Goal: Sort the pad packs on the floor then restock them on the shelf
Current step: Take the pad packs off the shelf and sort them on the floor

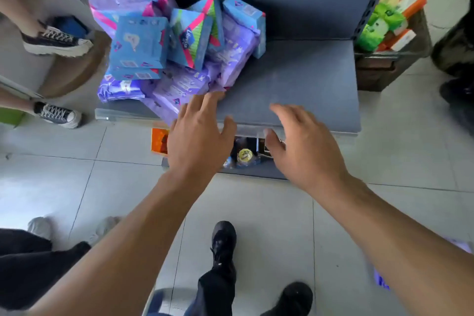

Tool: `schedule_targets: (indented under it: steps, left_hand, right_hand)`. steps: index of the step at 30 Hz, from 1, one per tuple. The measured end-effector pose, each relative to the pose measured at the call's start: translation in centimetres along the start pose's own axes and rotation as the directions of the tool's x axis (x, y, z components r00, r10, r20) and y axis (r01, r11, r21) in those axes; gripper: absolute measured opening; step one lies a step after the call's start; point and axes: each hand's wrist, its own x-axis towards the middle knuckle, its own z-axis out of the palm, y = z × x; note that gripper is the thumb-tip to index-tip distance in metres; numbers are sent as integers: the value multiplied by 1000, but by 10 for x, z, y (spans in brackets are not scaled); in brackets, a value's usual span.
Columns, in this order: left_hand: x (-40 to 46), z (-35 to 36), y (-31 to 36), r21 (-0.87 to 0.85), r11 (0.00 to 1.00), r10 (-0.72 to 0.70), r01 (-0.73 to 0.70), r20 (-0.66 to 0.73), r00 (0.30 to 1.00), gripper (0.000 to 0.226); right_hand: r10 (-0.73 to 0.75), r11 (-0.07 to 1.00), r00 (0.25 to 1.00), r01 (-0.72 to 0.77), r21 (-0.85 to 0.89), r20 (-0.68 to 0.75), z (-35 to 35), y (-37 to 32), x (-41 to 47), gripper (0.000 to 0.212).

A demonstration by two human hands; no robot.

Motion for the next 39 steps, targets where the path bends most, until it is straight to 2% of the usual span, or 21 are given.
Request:
schedule_targets:
  steps: [3, 8, 11, 13, 18, 23, 27, 30, 32, 34, 37, 38, 39]
  left_hand:
    - [20, -13, -50, -26, 995, -102, 101, -42, 994, 41]
    - [71, -28, -127, -100, 981, -175, 166, -88, 981, 42]
    - [98, -29, -157, -146, 973, -195, 179, -111, 974, 49]
    - [121, -30, -179, -196, 962, -216, 192, -110, 970, 53]
    - [164, -28, -204, -269, 941, -234, 206, -76, 969, 54]
    - [166, -27, -211, -357, 920, -209, 163, -94, 973, 44]
    - [150, -32, -200, -570, 816, -203, 99, -121, 972, 31]
    - [136, -33, -182, -674, 727, -208, 128, -38, 977, 31]
    - [126, -32, -163, -723, 672, -196, 157, 30, 980, 34]
    - [117, -33, -140, -793, 561, -208, 239, 144, 967, 35]
    - [100, -34, -100, -830, 277, -199, 485, 444, 873, 38]
    - [91, -33, -86, -804, 243, -165, 543, 517, 840, 44]
    - [81, -30, -73, -780, 256, -124, 571, 560, 819, 48]
  right_hand:
    - [-28, 995, 999, 25, 95, 24, 30, -41, 30, 46]
    - [-9, 957, 996, -18, 290, 93, 80, -111, 93, 44]
    - [72, 911, 994, -98, 401, 81, 104, -141, 136, 45]
    - [177, 859, 982, -184, 477, 61, 121, -160, 170, 43]
    - [399, 752, 915, -368, 547, 67, 143, -179, 222, 48]
    - [418, 682, 908, -337, 649, 31, 145, -182, 222, 38]
    - [410, 581, 912, -269, 768, 10, 131, -165, 200, 30]
    - [383, 518, 924, -210, 829, -6, 120, -144, 171, 34]
    - [345, 559, 938, -169, 812, -42, 111, -128, 147, 43]
    - [294, 668, 950, -124, 733, -107, 100, -113, 120, 46]
    - [93, 907, 951, 41, 419, -294, 77, -84, 74, 46]
    - [29, 950, 946, 75, 305, -323, 69, -74, 58, 49]
    - [-14, 972, 941, 92, 216, -339, 60, -63, 42, 52]
